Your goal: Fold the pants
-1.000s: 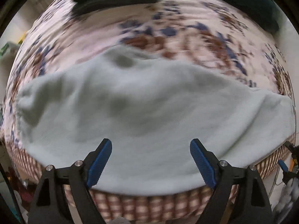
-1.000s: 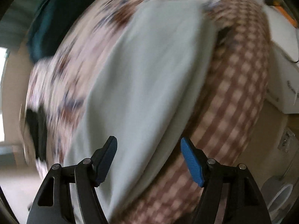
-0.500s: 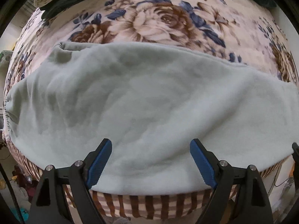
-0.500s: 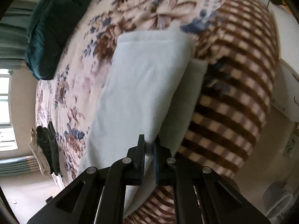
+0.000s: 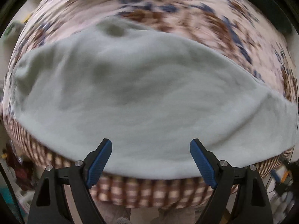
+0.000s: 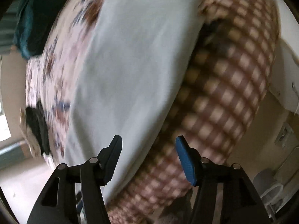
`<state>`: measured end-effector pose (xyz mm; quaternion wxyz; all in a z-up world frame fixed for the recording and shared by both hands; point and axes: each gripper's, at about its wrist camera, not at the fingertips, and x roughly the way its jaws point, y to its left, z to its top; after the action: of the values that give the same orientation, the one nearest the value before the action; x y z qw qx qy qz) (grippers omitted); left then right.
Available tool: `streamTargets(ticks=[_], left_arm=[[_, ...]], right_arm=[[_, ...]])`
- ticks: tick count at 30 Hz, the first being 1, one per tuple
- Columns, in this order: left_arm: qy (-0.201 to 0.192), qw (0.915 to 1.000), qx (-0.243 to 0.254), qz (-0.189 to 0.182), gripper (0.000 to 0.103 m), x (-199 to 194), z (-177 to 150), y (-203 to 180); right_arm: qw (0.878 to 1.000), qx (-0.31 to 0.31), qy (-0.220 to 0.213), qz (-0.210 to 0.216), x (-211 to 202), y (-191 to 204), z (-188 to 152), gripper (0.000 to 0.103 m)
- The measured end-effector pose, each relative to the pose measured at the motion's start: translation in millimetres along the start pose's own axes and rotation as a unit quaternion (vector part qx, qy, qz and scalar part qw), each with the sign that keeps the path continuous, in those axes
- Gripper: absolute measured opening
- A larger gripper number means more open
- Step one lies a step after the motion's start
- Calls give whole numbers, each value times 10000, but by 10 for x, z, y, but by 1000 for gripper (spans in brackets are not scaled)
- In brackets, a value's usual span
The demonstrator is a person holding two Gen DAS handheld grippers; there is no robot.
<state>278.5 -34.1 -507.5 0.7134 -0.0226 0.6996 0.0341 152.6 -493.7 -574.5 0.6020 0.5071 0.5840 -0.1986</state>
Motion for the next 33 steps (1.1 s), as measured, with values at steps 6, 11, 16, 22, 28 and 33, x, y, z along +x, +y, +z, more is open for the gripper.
streamTargets(ticks=[6, 11, 16, 22, 28, 33], left_arm=[[21, 9989, -462, -87, 85, -30, 47, 1176], [-306, 9930, -1144, 52, 85, -112, 90, 2212], [-152, 9825, -1851, -141, 85, 191, 245, 3133], [-141, 9658, -2455, -821, 33, 584, 308, 3656], [-714, 9702, -2141, -882, 20, 225, 220, 3694], [-508, 9722, -2078, -951, 20, 289, 213, 3794]], right_arm=[[9954, -435, 856, 59, 643, 638, -1023, 63], [9929, -309, 1144, 84, 1164, 1019, -1808, 63], [9939, -175, 1072, 195, 1505, 1292, -2237, 59], [9975, -353, 403, -456, 1526, 1497, -2573, 11], [9954, -853, 69, -433, 1347, 1925, -2797, 9], [9887, -1481, 107, -185, 1334, 2332, -2982, 9]])
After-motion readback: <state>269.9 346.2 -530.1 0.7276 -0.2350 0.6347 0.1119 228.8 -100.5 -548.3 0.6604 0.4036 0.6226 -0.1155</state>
